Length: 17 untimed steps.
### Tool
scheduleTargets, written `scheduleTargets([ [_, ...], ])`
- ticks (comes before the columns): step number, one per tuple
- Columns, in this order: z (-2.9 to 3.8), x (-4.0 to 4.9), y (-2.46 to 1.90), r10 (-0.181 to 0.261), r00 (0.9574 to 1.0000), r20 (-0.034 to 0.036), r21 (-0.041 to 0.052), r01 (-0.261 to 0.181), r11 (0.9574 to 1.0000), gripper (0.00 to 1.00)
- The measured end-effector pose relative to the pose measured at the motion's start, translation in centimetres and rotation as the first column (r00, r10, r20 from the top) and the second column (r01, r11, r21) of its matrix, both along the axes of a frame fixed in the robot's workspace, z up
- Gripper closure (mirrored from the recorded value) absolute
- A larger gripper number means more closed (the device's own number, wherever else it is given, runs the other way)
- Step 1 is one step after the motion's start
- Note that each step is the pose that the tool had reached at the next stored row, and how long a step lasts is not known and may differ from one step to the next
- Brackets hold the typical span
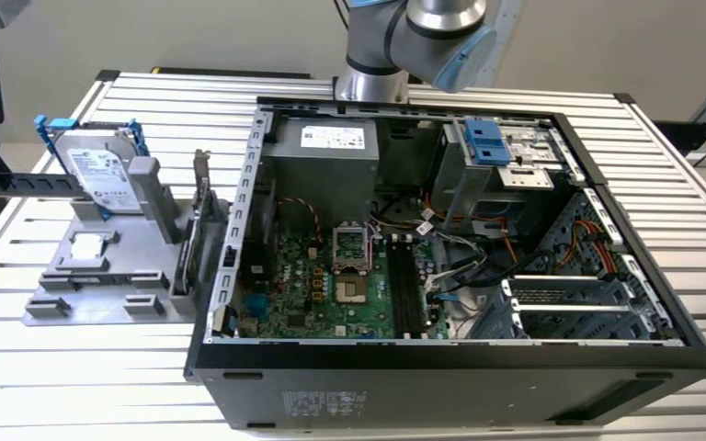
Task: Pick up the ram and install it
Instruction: 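Pick up the ram and move it above insertion slot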
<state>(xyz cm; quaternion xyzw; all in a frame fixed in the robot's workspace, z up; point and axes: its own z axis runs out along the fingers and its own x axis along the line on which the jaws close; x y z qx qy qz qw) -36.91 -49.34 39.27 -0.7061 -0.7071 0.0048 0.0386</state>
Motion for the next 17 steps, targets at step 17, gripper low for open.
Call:
scheduleTargets([
  [17,0.43,0.29,0.0,0.0,1.0,-0.0001,0.0005,0.0,1.0,1.0],
])
